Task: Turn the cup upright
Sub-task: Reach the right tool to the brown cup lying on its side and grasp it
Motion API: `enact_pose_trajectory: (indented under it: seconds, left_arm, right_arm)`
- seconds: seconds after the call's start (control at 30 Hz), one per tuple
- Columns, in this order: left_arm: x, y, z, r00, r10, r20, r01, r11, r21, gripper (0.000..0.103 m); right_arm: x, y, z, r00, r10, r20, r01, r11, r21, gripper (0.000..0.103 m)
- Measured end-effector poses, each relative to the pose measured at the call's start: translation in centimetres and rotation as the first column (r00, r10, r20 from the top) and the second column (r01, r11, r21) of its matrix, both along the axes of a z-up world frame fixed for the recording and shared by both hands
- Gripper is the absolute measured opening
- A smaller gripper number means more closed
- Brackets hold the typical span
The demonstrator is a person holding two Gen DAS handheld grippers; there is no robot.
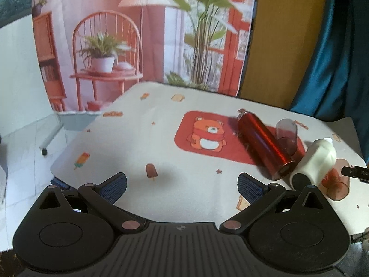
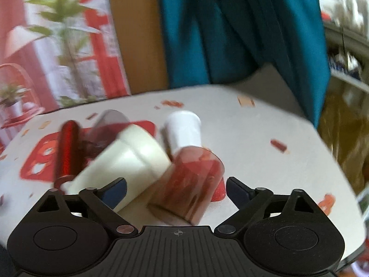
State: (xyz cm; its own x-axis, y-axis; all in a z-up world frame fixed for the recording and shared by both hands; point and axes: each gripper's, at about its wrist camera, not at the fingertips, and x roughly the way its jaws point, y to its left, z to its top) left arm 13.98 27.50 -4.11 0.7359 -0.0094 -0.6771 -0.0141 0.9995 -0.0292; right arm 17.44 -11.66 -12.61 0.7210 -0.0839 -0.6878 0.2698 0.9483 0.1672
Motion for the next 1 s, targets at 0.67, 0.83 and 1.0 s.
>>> enact_pose_trajectory:
  seconds: [0.67,0.83,1.0]
  left_arm:
    - [3.5,1.0,-3.5,0.991,0.019,-0.136,-0.023,0.999,-0.024,0.103]
    - [3.8,0.9,-4.0,0.988,0.009,-0.151,-0.014,0.999,-0.032,0.103]
    - [3.7,1.2,-4.0,0.989,0.01,-0.148,-0.017,0.999,-0.052,0.103]
  right_arm:
    - [-1.2,-0.8,-2.6,0.981,0.058,-0.187,-0.037,0.993,0.113,0.064]
    - [-3.0,2.3,-2.0,0.953,0.184,-0.242,-0.144,0.974,0.175,0.064]
    - [-2.3,6.7,-1.6,0.91,0.332,-0.247,-0.274,0.931,0.241,0.064]
